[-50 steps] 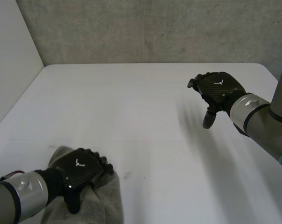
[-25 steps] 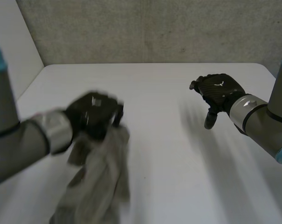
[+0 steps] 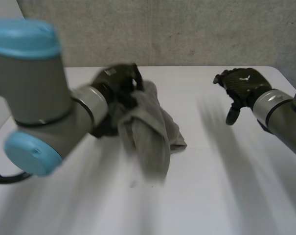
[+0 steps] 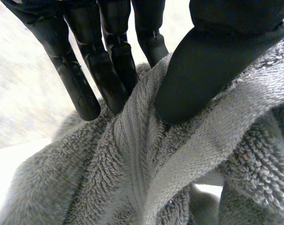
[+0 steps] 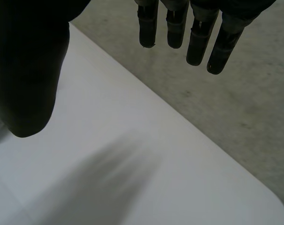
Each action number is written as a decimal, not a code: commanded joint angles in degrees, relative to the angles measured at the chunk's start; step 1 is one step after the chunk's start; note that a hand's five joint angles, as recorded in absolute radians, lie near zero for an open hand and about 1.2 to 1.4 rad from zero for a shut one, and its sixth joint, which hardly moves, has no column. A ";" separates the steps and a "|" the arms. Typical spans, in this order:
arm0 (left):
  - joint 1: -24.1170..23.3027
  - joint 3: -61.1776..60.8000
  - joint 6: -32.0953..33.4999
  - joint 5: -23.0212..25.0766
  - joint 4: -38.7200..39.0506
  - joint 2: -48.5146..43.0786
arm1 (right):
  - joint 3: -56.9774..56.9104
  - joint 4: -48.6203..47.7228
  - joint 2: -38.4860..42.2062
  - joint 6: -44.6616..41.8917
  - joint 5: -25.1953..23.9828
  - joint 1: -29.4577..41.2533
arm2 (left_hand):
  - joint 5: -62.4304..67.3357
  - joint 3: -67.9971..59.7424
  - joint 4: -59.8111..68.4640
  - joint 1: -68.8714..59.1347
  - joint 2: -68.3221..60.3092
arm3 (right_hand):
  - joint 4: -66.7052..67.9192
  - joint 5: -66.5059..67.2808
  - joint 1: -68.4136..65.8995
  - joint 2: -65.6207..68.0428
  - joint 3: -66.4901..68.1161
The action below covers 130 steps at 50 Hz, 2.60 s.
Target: Fold the towel.
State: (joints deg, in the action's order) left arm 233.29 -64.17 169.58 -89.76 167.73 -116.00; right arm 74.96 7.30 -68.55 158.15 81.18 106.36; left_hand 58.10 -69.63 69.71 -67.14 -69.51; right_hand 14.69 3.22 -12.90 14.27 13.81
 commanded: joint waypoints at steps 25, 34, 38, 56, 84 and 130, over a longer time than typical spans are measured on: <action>-15.50 -0.43 0.22 -0.06 5.06 -10.65 | -2.80 6.84 2.46 1.72 2.22 -2.39 | -54.52 56.05 -56.13 53.56 55.93 | -4.69 -3.22 2.90 -4.27 -3.81; -3.74 -3.50 1.10 0.20 5.06 -0.90 | -4.12 12.56 0.09 4.36 2.14 -1.86 | -54.86 56.39 -56.47 53.90 56.27 | -4.69 -3.22 2.90 -4.27 -3.81; 1.10 -4.12 1.10 0.11 5.15 -1.06 | -3.59 13.88 -1.67 4.45 1.87 -1.15 | -54.36 55.88 -55.97 53.39 55.77 | -4.69 -3.22 2.90 -4.27 -3.81; 5.60 -7.11 11.98 5.99 4.89 -8.10 | 0.62 15.55 0.96 21.93 0.56 1.31 | -51.33 52.85 -52.94 50.36 52.73 | -4.69 -3.22 2.90 -4.27 -3.81; 10.17 -6.41 26.59 21.20 14.02 -16.27 | 18.64 5.36 -0.45 30.64 -0.42 2.53 | -41.75 43.28 -43.36 40.78 43.16 | -4.69 -3.22 2.90 -4.27 -3.81; 3.84 -17.39 10.59 3.89 -2.32 15.98 | -11.15 5.53 -3.61 10.78 -1.47 2.45 | 11.90 -10.37 10.29 -12.86 -10.49 | 65.31 66.78 -67.10 65.73 66.19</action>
State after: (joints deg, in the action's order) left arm 238.02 -79.00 180.00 -86.22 169.07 -101.21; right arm 66.22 1.66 -72.92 168.65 80.18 109.23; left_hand 58.40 -69.65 69.70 -67.74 -69.76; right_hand 76.74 65.83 -76.46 73.65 76.08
